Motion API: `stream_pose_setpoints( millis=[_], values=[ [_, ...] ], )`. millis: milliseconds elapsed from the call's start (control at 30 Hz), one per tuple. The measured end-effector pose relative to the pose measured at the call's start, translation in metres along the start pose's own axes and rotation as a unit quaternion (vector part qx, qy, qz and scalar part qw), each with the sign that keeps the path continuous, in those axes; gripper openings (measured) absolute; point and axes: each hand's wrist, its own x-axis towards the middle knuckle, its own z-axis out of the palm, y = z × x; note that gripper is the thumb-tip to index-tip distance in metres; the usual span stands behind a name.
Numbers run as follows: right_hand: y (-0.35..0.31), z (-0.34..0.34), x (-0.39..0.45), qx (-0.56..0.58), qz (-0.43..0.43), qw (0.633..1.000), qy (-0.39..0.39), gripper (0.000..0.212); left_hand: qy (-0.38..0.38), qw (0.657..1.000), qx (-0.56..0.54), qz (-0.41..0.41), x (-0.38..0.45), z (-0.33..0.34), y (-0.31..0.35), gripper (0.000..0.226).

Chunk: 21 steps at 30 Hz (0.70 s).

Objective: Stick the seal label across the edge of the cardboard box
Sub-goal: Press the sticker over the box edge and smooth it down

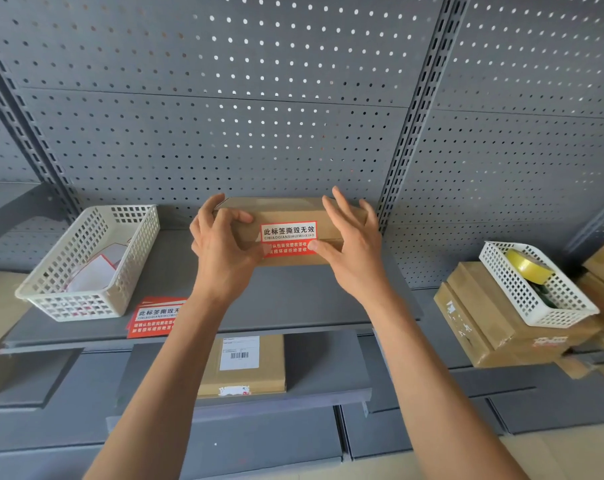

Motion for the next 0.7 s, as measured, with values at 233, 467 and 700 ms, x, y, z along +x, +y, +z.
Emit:
stream_pose_setpoints(
  millis=[233, 467, 700],
  values=[
    [0.002, -0.001, -0.006, -0.026, -0.013, 0.999, -0.017, 0.083, -0.012, 1.000, 0.014, 0.020, -0.007, 0.003, -0.006, 0.058],
    [0.009, 0.006, -0.022, -0.044, -0.022, 0.998, -0.031, 0.089, -0.008, 0.999, 0.015, 0.028, -0.023, 0.009, -0.018, 0.058],
    [0.021, 0.017, -0.043, -0.014, -0.029, 0.999, -0.035, 0.078, -0.018, 0.999, -0.030, 0.027, -0.043, 0.012, -0.032, 0.043]
  ],
)
